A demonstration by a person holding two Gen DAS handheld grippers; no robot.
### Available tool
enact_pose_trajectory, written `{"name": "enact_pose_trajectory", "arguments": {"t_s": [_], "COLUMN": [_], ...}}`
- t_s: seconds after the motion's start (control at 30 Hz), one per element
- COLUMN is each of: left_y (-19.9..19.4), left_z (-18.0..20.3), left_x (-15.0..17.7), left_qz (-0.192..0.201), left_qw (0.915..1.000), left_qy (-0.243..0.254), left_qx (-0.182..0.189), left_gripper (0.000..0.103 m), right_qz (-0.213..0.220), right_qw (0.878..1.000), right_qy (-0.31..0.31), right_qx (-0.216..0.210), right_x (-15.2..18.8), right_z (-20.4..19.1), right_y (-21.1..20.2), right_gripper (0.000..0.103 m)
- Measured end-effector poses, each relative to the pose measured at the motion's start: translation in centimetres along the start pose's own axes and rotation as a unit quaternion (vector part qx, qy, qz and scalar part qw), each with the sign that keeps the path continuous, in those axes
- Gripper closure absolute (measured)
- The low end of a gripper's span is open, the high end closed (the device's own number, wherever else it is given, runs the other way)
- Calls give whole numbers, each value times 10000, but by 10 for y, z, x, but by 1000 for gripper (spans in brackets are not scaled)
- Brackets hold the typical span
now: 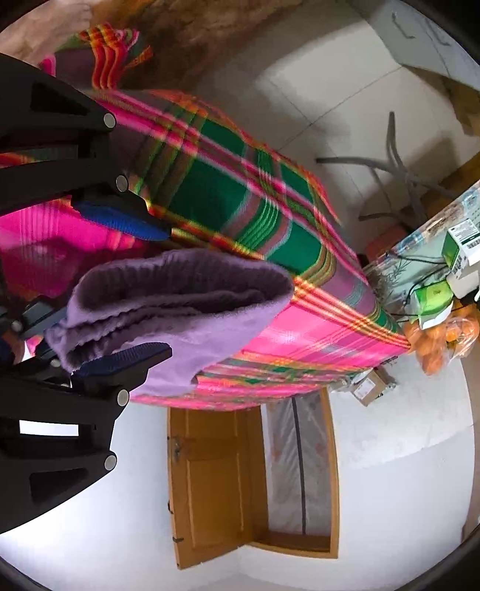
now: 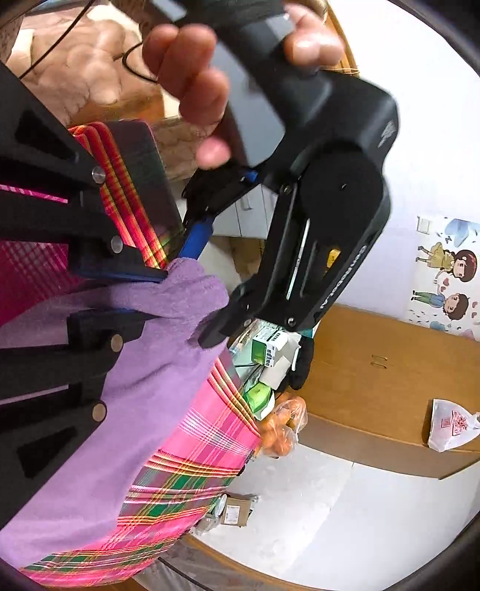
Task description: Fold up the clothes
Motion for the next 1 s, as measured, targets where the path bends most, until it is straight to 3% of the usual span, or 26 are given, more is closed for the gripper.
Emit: {"name": "enact_pose_trajectory", "arguments": {"t_s": [0.17,0.33,0.47,0.6,0.7,0.8,1.0], "left_y": [20,45,60,61,61,60,54], "left_z": [9,12,15,17,14,13,11], "left_x": [-5,-11,-17,-25,-26,-27,-32], "left_qz": [-212,-578,-746,-658,-565,-440,-282], "left_qw": [9997,9982,9969,9975,9981,9980,9976], "left_qy": [75,-47,-46,81,177,446,619], "left_qx": [-26,177,262,222,159,-81,-141], "left_gripper": [43,43,60,82,83,85,86], "right_qz": [20,118,89,52,-22,-221,-257], "right_qw": [9999,9996,9993,9992,9990,9979,9974], "right_qy": [70,187,261,289,318,403,407], "right_qx": [-95,-153,-247,-274,-310,-458,-528], "right_x": [2,4,8,10,5,5,2], "right_z": [-3,-4,-6,-7,15,14,9], "right_y": [-2,-17,-18,-16,15,29,42], "right_gripper": [91,91,91,92,92,93,94]}}
Point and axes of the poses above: each gripper's, at about its wrist camera, not at the fingertips, and y roughly the way its jaws point, z to its right, x to its underside, the point moved 4 cm from there along y, roughly the way its jaws point, and after that the axes turned 6 degrees about z, right-handed, at the moved point
